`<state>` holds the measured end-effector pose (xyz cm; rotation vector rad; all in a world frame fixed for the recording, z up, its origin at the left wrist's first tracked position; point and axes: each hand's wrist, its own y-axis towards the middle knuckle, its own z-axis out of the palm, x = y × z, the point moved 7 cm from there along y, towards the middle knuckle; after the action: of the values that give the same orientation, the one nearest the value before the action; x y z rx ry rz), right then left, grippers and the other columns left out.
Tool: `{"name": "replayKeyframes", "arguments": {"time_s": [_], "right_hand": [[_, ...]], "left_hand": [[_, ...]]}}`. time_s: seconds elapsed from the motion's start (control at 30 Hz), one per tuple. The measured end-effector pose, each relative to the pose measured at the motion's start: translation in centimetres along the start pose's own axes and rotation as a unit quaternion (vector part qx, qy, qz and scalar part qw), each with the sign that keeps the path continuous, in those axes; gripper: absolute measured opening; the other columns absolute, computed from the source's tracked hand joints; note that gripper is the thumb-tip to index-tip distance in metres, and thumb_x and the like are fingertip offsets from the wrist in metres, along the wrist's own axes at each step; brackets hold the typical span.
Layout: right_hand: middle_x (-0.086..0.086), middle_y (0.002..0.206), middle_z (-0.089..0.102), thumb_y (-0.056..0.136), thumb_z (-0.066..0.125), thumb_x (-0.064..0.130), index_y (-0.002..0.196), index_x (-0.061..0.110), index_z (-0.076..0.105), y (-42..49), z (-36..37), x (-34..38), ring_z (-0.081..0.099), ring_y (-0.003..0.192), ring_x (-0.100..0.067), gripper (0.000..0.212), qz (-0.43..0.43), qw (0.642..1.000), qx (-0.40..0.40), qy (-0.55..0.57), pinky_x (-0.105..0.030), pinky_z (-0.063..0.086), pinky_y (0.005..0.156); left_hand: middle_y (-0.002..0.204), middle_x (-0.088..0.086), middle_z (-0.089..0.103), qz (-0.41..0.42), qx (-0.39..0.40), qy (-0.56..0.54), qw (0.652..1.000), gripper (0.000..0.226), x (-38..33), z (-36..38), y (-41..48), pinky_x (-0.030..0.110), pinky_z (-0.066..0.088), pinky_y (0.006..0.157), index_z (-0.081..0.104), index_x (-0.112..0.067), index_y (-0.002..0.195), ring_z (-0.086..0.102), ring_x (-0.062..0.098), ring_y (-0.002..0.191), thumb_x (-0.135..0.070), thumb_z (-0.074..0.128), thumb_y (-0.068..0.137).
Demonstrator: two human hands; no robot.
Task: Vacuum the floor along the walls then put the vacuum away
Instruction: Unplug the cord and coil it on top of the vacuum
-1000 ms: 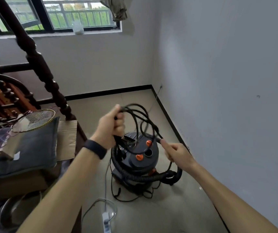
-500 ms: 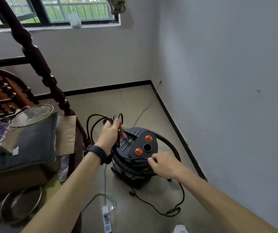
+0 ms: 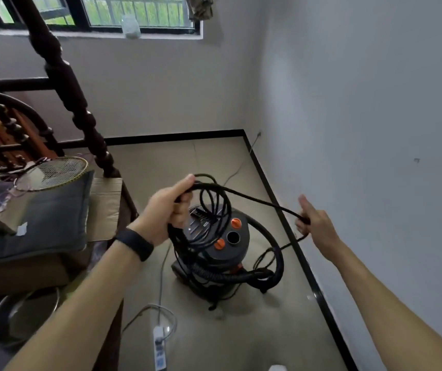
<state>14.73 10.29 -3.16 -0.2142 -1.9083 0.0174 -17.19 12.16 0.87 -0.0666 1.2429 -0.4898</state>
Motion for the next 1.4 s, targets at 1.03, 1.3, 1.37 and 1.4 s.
{"name": "replayKeyframes", "arguments": {"time_s": [1.03,1.3,1.37,1.4], "right_hand": [[-0.002,0.065,0.064,0.072,0.074,0.07,0.065,0.023,0.072,-0.7,4.7,3.0,0.056,0.063,-0.013,0.048,-0.08,0.975,0.142,-0.153,-0.033,0.043,0.064],[-0.008,0.083,0.065,0.072,0.062,0.021,0.075,0.015,0.065,-2.7,6.9,-2.0,0.066,0.085,-0.026,0.008,0.066,0.959,0.271,-0.058,-0.051,0.051,0.093],[-0.008,0.081,0.063,0.079,0.058,0.027,0.075,0.013,0.06,-3.5,8.4,-1.0,0.064,0.084,-0.028,0.015,0.053,0.962,0.269,-0.003,-0.047,0.051,0.092],[-0.01,0.083,0.064,0.085,0.058,0.033,0.08,0.011,0.058,-3.9,9.1,-0.6,0.066,0.083,-0.028,0.023,0.061,0.962,0.265,0.029,-0.045,0.054,0.091]], "left_hand": [[0.051,-0.002,0.031,-0.067,0.084,0.155,0.982,0.04,5.9,1.9,-0.6,0.022,0.031,0.039,0.055,-0.017,0.065,0.023,0.012,0.038,-0.048,0.065,0.088],[0.05,-0.01,0.03,-0.012,-0.004,-0.02,1.0,0.029,1.3,-3.4,0.4,0.018,0.027,0.035,0.06,-0.023,0.063,0.021,0.003,0.033,-0.032,0.067,0.089],[0.047,-0.012,0.025,0.003,-0.035,-0.09,0.995,0.032,0.7,-4.7,0.9,0.017,0.024,0.037,0.05,-0.023,0.063,0.02,0.002,0.033,-0.03,0.067,0.089],[0.046,-0.013,0.023,0.008,-0.045,-0.128,0.991,0.033,0.5,-5.1,1.1,0.016,0.022,0.039,0.048,-0.024,0.063,0.019,0.002,0.033,-0.03,0.065,0.09]]}}
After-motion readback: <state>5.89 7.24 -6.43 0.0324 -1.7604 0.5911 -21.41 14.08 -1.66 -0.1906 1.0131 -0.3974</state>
